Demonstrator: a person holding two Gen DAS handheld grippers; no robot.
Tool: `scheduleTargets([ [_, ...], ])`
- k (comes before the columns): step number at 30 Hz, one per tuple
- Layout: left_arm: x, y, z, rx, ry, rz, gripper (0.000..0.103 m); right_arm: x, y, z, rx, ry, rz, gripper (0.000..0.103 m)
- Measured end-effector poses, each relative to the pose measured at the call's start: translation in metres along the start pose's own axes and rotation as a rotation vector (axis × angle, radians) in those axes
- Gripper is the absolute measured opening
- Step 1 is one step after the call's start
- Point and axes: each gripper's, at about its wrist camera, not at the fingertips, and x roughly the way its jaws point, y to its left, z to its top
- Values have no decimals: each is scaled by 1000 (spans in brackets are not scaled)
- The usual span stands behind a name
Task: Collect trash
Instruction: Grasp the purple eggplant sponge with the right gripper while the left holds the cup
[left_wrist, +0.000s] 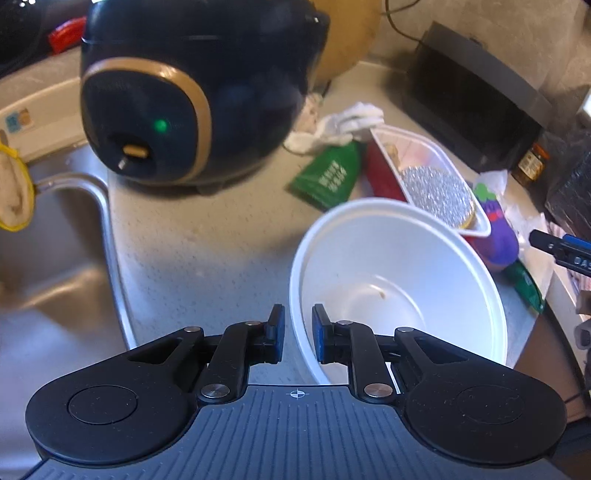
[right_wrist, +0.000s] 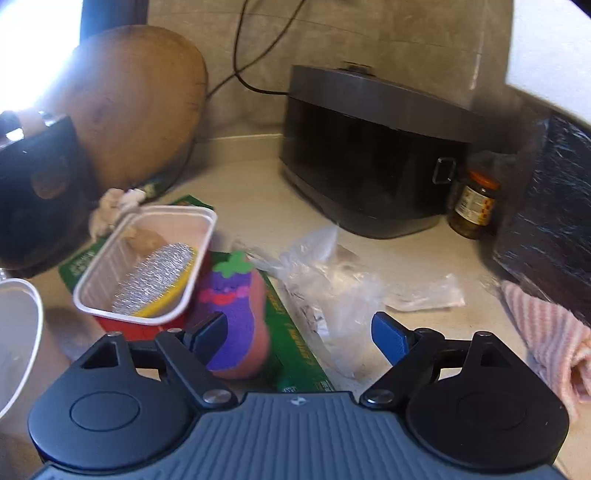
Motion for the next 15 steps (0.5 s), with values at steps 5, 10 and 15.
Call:
scheduleTargets([
  [5,-2,5,-5,-44,-15,12,14,10,31,-10,-139,37,101,89],
  [10,-12,14,-8,-68,-50,4,13,26,66,-17,-267,-6,42,89],
  [15,-21,21,-11,-74,-74,-14,11,43,81,-18,-314,13,-1,85],
])
